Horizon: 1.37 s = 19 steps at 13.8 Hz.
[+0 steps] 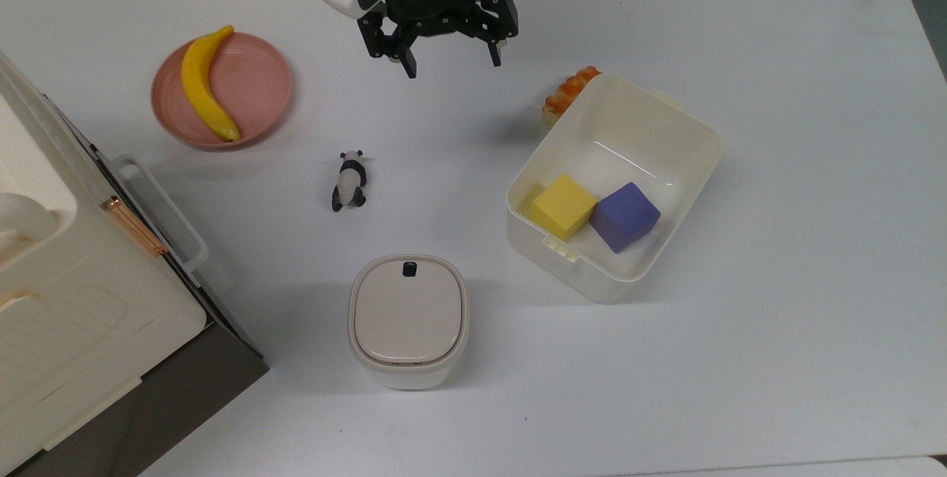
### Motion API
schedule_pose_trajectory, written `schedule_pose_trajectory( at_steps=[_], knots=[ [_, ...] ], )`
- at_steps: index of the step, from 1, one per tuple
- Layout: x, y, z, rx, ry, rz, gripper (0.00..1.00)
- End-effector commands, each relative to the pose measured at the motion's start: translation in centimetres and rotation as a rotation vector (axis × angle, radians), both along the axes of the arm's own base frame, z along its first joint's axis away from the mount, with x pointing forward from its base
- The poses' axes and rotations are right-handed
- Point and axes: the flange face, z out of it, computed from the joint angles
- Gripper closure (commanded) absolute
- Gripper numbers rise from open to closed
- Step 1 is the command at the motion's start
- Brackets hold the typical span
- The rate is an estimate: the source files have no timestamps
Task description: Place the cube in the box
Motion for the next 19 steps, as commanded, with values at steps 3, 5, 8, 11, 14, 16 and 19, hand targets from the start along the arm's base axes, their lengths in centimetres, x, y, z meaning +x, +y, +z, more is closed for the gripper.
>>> schedule_pose_trajectory(
  at_steps=[3, 5, 8, 11, 14, 16, 19],
  knots=[
    [-0.9, -0.9, 0.5, 0.055, 0.049, -0.05, 0.0],
    [-1.0, -0.9, 0.7, 0.056, 0.046, -0.05, 0.0],
    [-1.8, -0.9, 2.6, 0.053, 0.024, -0.039, 0.0],
    [-2.0, -0.7, 2.8, 0.054, 0.021, -0.035, 0.0],
    [-2.2, -0.4, 2.8, 0.05, 0.03, -0.027, 0.0],
    [-2.3, -0.2, 2.7, 0.049, 0.033, -0.025, 0.0],
    [-2.3, -0.5, 2.9, 0.046, 0.028, -0.027, 0.0]
  ],
)
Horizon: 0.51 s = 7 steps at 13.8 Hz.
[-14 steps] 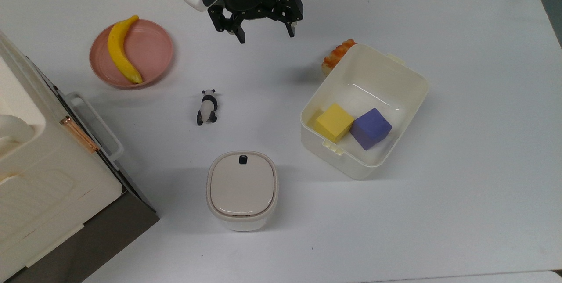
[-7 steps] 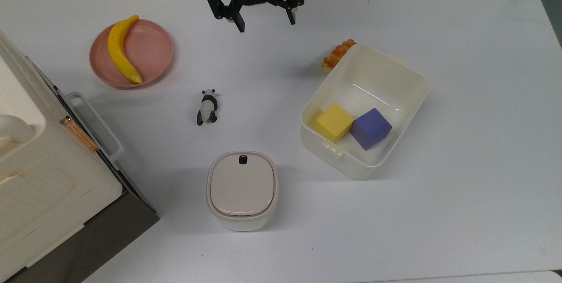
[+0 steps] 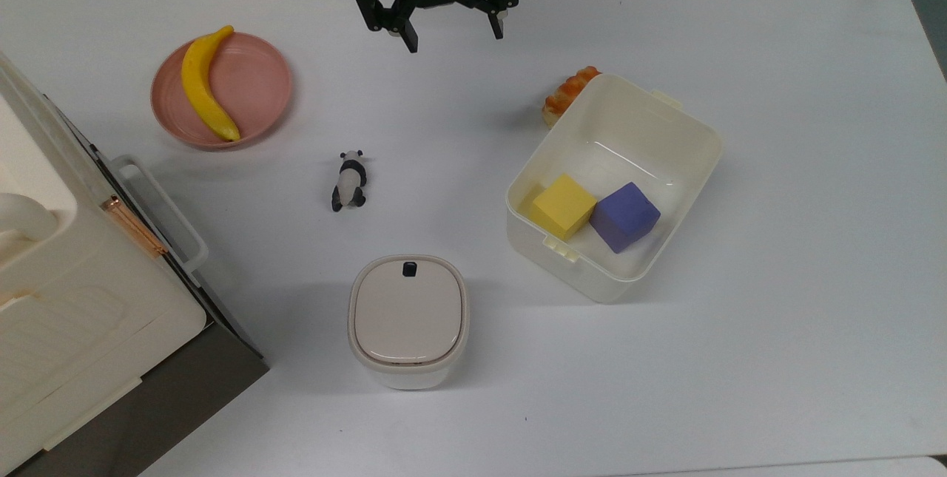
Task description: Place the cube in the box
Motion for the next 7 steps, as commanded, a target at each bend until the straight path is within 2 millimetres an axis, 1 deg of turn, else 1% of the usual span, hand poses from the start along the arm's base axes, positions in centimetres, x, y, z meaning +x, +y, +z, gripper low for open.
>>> schedule_pose_trajectory(
  at_steps=[1, 3, 5, 7],
  knots=[
    [-0.89, -0.04, 0.76, 0.0, 0.014, -0.008, 0.0],
    [-0.9, -0.4, 0.93, 0.0, 0.011, -0.014, 0.0],
    [-1.2, -0.55, 1.65, 0.002, -0.001, -0.015, 0.0],
    [-1.24, -0.55, 1.67, 0.002, -0.001, -0.015, 0.0]
  ],
)
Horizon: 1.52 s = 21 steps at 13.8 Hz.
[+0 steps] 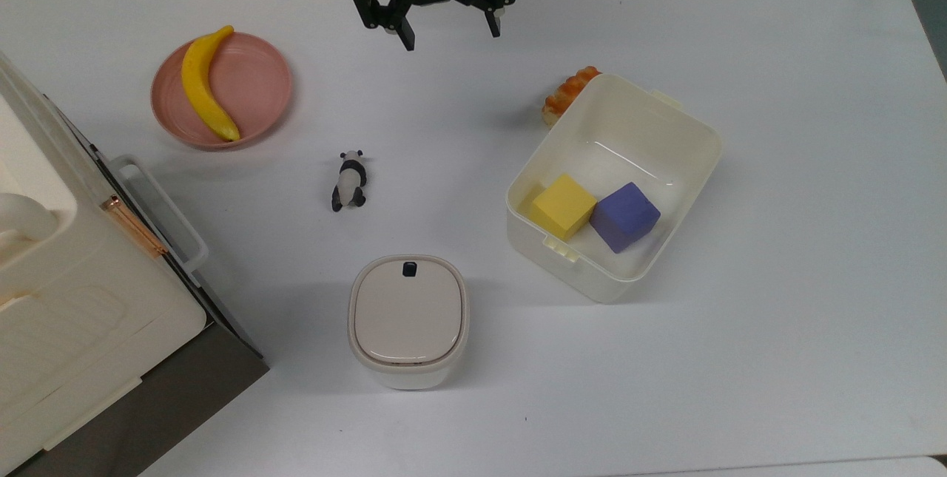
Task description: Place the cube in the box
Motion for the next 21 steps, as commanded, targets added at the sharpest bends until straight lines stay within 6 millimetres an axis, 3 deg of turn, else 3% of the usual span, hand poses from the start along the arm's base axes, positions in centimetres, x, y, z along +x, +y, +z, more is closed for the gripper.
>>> schedule_pose_trajectory(
  at_steps=[1, 21],
  knots=[
    [-1.1, -0.2, 1.2, 0.001, 0.006, -0.009, 0.0],
    [-1.7, -0.7, 2.2, -0.028, -0.002, -0.002, 0.0]
  ],
)
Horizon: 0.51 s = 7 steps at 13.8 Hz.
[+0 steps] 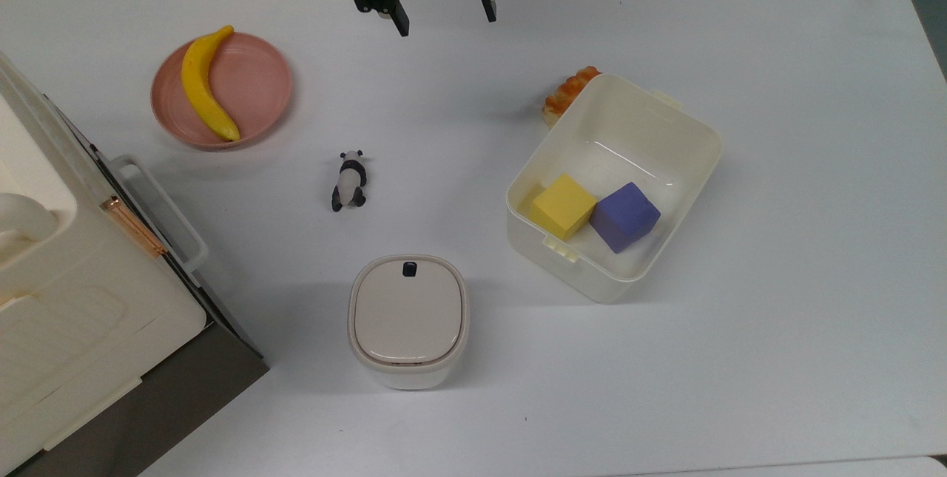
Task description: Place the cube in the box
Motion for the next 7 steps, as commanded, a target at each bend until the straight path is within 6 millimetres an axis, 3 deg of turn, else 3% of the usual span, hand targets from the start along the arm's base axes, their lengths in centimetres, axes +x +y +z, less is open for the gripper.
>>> schedule_pose_trajectory(
  at_steps=[1, 7],
  knots=[
    [-0.84, -0.33, 0.83, -0.027, 0.006, 0.0, 0.0],
    [-0.76, -0.98, 0.86, -0.038, -0.001, -0.004, 0.0]
  ],
)
